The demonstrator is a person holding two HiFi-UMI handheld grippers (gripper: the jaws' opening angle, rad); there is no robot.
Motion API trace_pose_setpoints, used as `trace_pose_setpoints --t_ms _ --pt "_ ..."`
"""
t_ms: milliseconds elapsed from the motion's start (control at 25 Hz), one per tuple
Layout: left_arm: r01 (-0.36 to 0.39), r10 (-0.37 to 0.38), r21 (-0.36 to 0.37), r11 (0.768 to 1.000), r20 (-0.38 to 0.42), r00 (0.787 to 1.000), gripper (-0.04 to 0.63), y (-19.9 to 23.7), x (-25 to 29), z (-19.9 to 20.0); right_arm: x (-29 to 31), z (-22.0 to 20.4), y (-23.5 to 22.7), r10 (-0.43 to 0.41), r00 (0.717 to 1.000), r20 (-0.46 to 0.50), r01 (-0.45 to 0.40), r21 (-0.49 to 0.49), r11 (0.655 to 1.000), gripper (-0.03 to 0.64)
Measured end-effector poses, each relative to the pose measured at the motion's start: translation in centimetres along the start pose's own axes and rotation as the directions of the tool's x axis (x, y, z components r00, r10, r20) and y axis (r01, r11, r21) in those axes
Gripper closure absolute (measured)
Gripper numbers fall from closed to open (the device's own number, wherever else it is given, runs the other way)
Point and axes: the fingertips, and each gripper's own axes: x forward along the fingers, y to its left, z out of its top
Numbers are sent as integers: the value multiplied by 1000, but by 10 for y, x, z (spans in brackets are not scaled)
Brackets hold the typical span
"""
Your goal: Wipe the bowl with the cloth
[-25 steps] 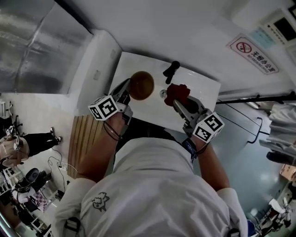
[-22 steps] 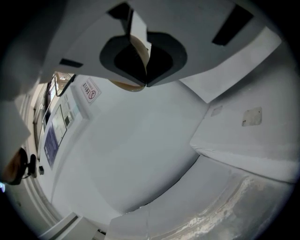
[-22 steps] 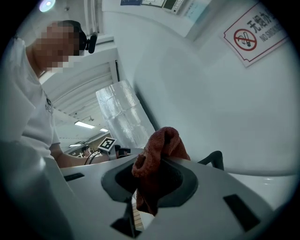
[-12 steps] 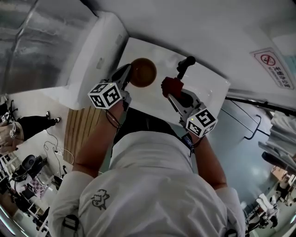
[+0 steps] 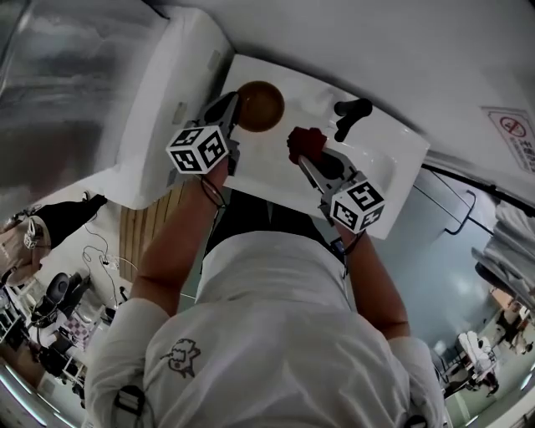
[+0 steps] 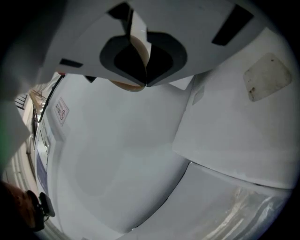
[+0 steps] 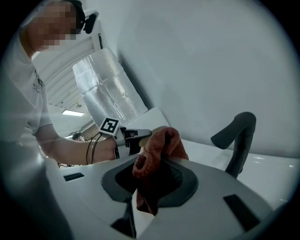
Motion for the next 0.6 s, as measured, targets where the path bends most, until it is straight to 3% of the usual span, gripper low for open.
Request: trace_pose_setpoints --t_ms 160,360,600 --pt "-22 22 51 998 -1 1000 575 20 28 1 20 -11 -14 -36 999 -25 37 40 999 529" --pt "-58 58 28 998 -16 998 575 46 58 -9 38 -28 -21 -36 997 -70 40 70 997 529" --pt "-93 95 72 993 -19 995 575 73 80 -18 49 -36 -27 -44 995 -86 51 89 995 529"
